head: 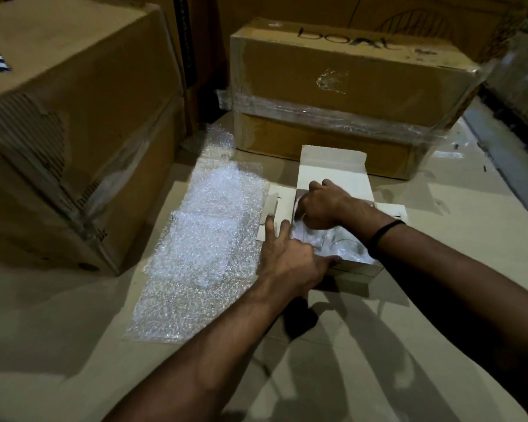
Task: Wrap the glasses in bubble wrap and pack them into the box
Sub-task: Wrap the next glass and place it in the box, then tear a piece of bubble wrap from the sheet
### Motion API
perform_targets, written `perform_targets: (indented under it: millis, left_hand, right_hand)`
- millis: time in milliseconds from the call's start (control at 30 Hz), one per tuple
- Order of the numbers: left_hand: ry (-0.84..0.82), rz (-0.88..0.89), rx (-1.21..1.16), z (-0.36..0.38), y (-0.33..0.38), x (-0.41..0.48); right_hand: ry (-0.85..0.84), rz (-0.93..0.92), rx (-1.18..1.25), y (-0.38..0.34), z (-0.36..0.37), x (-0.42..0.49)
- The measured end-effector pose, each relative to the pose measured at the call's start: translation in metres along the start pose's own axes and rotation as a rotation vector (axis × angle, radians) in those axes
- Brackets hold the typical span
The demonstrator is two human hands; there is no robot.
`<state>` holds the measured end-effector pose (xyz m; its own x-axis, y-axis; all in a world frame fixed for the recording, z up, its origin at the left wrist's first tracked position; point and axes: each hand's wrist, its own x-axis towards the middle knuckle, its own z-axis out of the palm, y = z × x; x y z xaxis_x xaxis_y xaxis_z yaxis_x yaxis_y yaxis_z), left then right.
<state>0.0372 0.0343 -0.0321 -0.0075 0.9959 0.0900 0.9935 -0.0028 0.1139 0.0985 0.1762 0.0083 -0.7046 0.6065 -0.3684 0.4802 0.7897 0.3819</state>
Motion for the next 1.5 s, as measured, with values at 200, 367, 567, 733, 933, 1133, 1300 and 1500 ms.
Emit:
perform_targets:
  millis: [200, 367, 567, 733, 933, 1133, 1300, 1500]
  left_hand:
    - [-0.044, -0.066, 0.031, 0.002, 0.001, 0.008]
    - [-0.052, -0.038, 0.048, -0.004, 0.002, -0.001]
    - [0.251, 0.214, -0.129, 0.022, -0.024, -0.021]
    - [0.598, 0.005, -0.336, 0.039, -0.099, -0.061]
    - [0.090, -0.451, -0.135, 0.033, -0.155, -0.071]
    - [0.260, -0.453, -0.187, 0.024, -0.162, -0.069]
    - [0.556, -0.354, -0.280, 0.017, -0.162, -0.072]
    - [0.607, -0.088, -0.304, 0.027, -0.144, -0.111]
  right_hand:
    - [0.021, -0.008, 0.017, 0.001, 0.003, -0.003]
    - [0.023, -0.033, -0.014, -0.007, 0.013, -0.005]
    - [0.054, 0.008, 0.084, -0.002, 0.014, -0.011]
    - [0.508, 0.240, 0.464, -0.013, 0.015, -0.046]
    - [0.881, 0.221, 0.805, -0.128, 0.032, -0.093]
    - [0.644, 0.275, 0.735, -0.210, 0.084, -0.070]
    - [0.550, 0.298, 0.705, -0.220, 0.096, -0.065]
    - [0.774, 0.443, 1.817, -0.198, 0.062, -0.078]
